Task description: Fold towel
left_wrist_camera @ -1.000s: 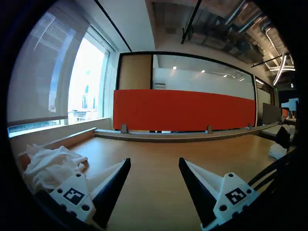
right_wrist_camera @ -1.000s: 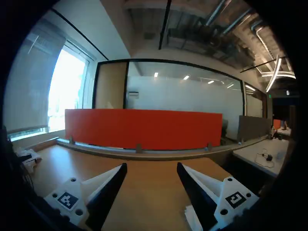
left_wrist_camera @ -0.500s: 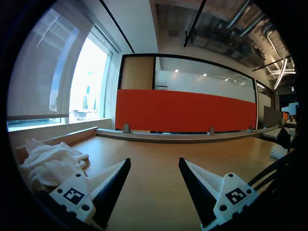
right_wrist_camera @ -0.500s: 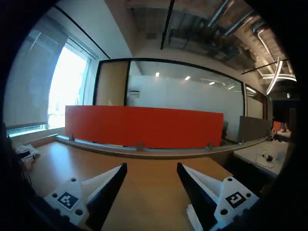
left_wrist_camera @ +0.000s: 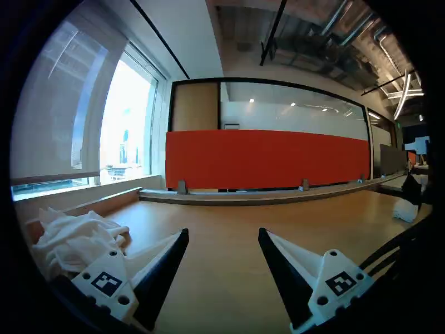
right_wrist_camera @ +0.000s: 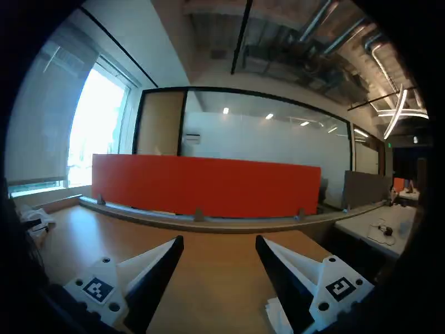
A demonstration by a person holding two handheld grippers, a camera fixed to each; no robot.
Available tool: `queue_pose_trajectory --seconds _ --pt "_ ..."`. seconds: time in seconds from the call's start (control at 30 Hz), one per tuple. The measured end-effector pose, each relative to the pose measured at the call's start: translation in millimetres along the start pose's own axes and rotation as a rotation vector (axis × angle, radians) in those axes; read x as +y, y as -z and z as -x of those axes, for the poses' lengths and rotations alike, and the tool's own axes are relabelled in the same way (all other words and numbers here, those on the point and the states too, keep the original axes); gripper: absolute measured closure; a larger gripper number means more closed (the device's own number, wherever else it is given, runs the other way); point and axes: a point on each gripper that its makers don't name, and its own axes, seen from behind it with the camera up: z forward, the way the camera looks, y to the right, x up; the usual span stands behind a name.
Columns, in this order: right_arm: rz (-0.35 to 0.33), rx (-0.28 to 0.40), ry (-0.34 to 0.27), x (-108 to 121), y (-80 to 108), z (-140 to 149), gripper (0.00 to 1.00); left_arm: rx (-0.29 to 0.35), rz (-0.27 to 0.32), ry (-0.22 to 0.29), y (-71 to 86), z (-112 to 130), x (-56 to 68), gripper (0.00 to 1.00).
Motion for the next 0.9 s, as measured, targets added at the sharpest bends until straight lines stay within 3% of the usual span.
queue_pose_trajectory --seconds 0.47,0.9 --pt "-0.004 0.035 -0.033 13.6 -2.6 23.1 0.00 0.000 0.001 -0.003 -0.1 -0.9 0.4 0.07" --pt "-0.006 0.032 -0.107 28.8 -1.1 77.6 0.00 0.000 0.001 -0.005 0.5 -0.2 0.6 0.08"
